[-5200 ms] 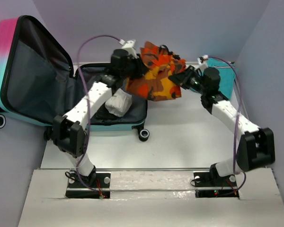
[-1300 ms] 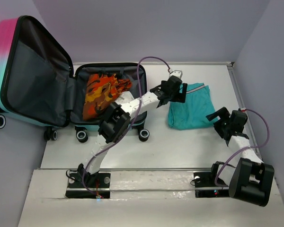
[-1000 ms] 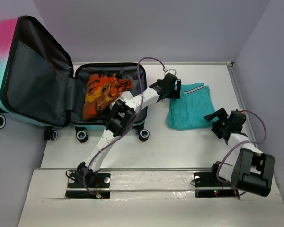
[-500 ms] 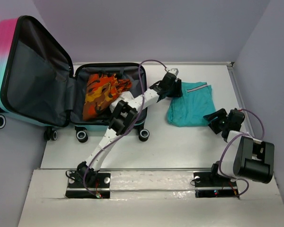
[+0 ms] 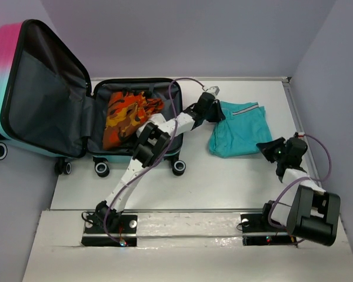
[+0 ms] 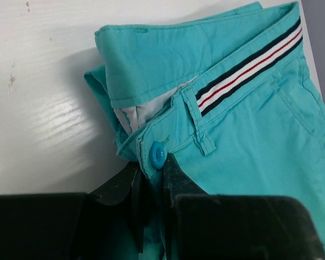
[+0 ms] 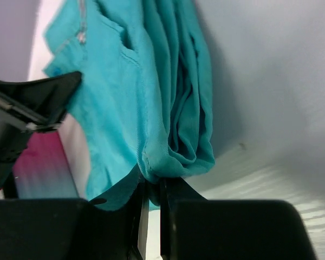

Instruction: Pack the luggage

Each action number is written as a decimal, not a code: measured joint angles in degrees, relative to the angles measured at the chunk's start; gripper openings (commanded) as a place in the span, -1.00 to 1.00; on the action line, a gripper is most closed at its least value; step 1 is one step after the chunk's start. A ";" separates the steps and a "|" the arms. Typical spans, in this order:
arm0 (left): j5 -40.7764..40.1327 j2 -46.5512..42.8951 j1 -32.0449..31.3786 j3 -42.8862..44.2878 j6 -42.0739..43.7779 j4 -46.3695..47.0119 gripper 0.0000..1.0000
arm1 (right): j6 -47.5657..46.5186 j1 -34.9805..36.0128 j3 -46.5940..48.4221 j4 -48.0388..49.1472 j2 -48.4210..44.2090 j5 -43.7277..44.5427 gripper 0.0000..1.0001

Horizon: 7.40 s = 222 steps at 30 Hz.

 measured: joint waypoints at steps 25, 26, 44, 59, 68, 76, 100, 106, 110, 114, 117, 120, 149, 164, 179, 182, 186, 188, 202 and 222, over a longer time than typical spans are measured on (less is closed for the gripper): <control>3.13 -40.72 22.23 -8.39 7.10 -15.43 -0.88 | 3.02 37.46 37.53 0.31 12.48 3.43 -0.86; 2.05 -42.93 25.86 -10.23 7.85 -16.81 -0.89 | 3.10 40.04 40.87 0.90 15.87 3.80 -0.86; -16.04 -56.65 47.39 -43.95 10.69 -19.87 0.98 | -3.65 55.98 75.30 -15.28 49.46 2.93 0.76; -25.18 -109.46 33.79 -59.91 10.10 -16.65 0.91 | -14.71 55.78 64.00 -20.00 23.93 5.38 0.79; -51.25 -124.96 33.79 -66.10 10.56 -34.45 0.92 | -18.01 55.78 43.87 -16.55 9.33 6.88 0.74; -62.18 -114.36 38.14 -69.59 11.91 -37.73 0.74 | -19.85 55.78 37.77 -16.52 8.41 5.27 0.76; -59.12 -103.03 52.02 -67.23 14.10 -28.94 -0.88 | -22.01 55.78 32.11 -15.30 4.52 2.10 0.73; -68.41 -107.71 32.17 -67.89 22.16 -28.76 -0.88 | -20.24 55.78 32.11 -14.84 6.36 2.67 0.73; -74.47 -108.26 15.76 -67.69 30.42 -27.93 -0.88 | -18.71 55.78 32.13 -14.75 6.58 4.57 0.73; -78.86 -104.21 -0.66 -65.59 36.54 -29.03 -0.09 | -17.00 55.78 32.13 -14.34 6.43 8.28 0.73; -70.07 -98.33 -8.90 -61.64 36.81 -30.25 0.88 | -16.15 55.78 31.87 -14.53 4.98 12.48 0.58; -57.40 -92.54 -14.69 -57.27 35.89 -29.53 0.98 | -15.54 55.78 30.71 -16.11 0.31 19.87 -0.05; -19.61 -72.70 52.19 -50.23 11.58 -21.53 -0.84 | -17.73 49.00 28.24 -24.24 0.59 33.55 -0.86; -16.22 -58.80 58.07 -54.84 10.93 -16.72 -0.88 | -19.06 47.45 37.38 -22.53 15.26 32.76 -0.86; -14.99 -62.66 50.58 -69.44 11.23 -10.75 -0.88 | -23.47 45.09 54.14 -23.15 32.63 28.06 -0.86; -16.96 -68.15 46.47 -73.88 11.78 -12.04 -0.88 | -25.35 42.10 57.02 -23.50 34.71 27.71 -0.86; -19.50 -78.42 35.30 -80.74 11.98 -16.59 -0.88 | -28.76 36.68 62.36 -22.91 38.93 26.18 -0.83; -19.37 -84.39 27.26 -84.06 8.59 -18.95 -0.88 | -30.25 34.49 65.96 -22.73 41.40 24.92 -0.65; -35.82 -99.93 10.45 -62.84 6.01 -27.74 0.05 | -28.81 28.22 84.87 -37.94 36.89 23.15 -0.66; -18.58 -39.56 40.59 -15.13 11.13 -21.62 -0.89 | -18.08 41.92 17.05 -30.23 -20.26 18.21 -0.86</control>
